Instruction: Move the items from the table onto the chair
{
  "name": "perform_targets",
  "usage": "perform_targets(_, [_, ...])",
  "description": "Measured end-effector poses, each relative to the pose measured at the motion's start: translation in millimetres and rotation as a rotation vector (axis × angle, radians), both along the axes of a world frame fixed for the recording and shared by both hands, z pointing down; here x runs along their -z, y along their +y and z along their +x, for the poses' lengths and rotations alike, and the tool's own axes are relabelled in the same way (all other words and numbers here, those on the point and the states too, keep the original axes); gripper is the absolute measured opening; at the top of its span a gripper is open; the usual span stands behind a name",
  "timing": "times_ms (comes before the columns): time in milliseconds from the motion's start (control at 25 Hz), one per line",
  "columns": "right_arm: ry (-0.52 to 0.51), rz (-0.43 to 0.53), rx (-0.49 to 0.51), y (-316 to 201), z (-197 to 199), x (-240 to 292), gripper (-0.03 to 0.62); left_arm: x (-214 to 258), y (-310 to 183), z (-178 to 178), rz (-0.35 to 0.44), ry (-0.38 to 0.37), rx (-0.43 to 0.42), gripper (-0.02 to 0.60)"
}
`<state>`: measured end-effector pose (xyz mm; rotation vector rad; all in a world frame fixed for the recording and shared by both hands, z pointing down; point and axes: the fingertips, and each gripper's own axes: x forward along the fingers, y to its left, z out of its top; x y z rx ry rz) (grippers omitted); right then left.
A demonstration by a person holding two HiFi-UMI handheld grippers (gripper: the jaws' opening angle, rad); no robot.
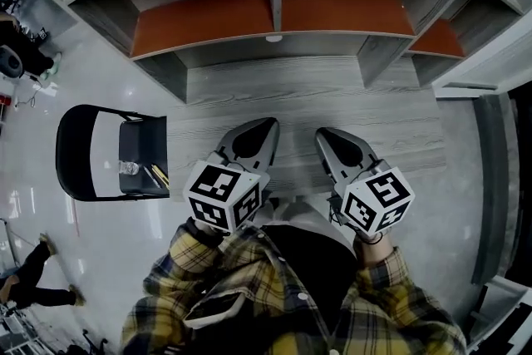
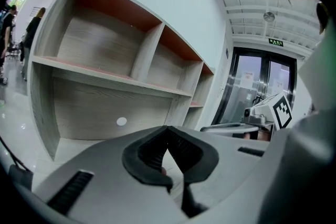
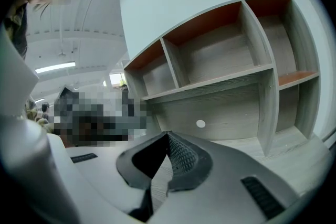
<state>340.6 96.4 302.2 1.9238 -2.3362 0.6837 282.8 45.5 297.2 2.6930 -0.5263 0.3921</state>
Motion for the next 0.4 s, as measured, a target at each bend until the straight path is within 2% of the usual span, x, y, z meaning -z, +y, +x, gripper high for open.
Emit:
perform_targets(160, [0.007, -0.001, 0.005, 0, -2, 1, 0.017, 6, -11, 1, 0.027, -0.007, -0.006, 0.003])
perform_targets(280, [0.009, -0.006, 0.011, 1, -7, 2, 0.017, 7, -17, -5, -0.004, -0.001, 0.004, 0.003])
perform_targets(400, [0.017, 0.003, -0.007, -1, -10, 4, 0.017, 5, -21, -7, -0.027, 0.001, -0.024, 0.003])
